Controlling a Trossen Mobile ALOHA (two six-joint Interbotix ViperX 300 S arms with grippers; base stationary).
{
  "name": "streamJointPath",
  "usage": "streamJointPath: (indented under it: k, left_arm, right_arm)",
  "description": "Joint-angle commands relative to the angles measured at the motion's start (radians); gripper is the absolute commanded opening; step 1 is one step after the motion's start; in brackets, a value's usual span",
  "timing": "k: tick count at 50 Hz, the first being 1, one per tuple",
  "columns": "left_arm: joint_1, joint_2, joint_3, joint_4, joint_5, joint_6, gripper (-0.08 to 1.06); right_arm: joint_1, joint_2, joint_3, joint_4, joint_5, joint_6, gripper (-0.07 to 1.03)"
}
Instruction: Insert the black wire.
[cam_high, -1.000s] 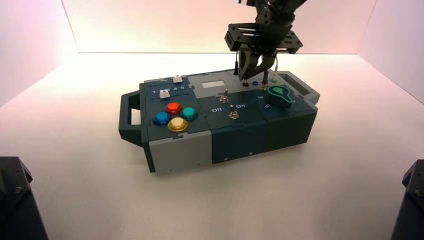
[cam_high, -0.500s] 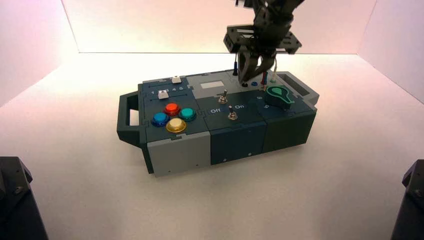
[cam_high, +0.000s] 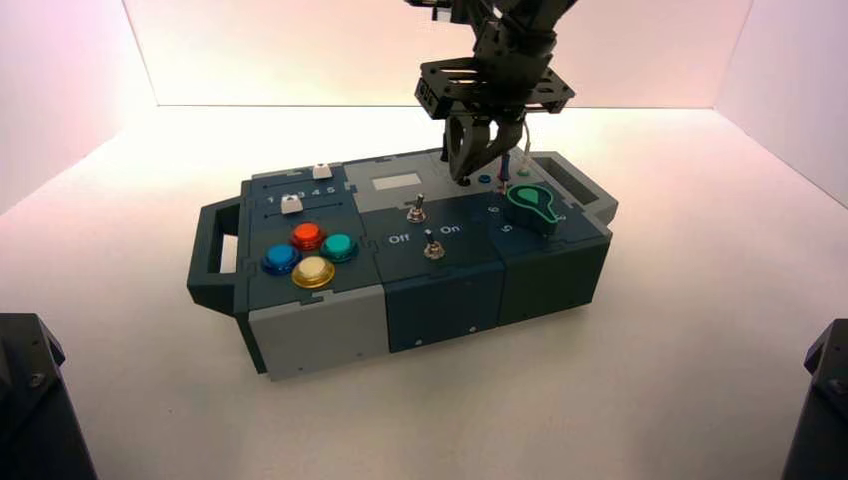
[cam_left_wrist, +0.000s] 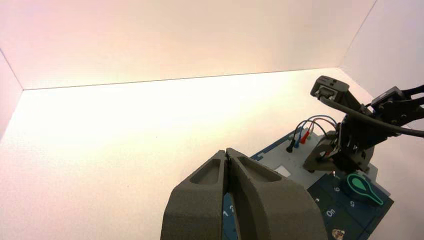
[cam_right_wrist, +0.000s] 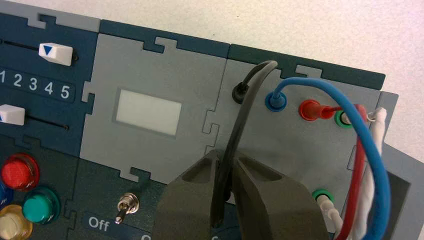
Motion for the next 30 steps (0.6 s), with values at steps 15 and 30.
streamJointPath:
  k: [15, 30]
  left_arm:
    - [-0.003, -0.005, -0.028, 0.002, -0.006, 0.002, -0.03]
    - [-0.003, -0.008, -0.028, 0.002, -0.002, 0.002, -0.03]
  right_arm:
    - [0.058, -0.018, 0.003, -0.002, 0.018, 0.003, 0.05]
    - [0.058, -0.011, -0.006, 0.003, 0.017, 0.012, 0.39]
